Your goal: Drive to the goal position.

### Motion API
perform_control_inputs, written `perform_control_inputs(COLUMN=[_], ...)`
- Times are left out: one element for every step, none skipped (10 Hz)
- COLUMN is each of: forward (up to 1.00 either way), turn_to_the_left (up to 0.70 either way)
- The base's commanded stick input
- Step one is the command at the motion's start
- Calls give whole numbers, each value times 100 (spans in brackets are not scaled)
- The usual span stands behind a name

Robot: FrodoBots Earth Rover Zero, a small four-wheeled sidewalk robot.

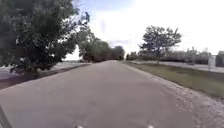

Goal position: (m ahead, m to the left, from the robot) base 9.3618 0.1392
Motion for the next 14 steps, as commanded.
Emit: perform_control_inputs(forward=[70, 70, 70, 70, 70, 70, 70, 70, 70, 70, 70, 70, 70, 70], turn_to_the_left=[-25, -8, 0, 0, 0, 0, 0, 0, 0, 0, 0, 0, 0, 0])
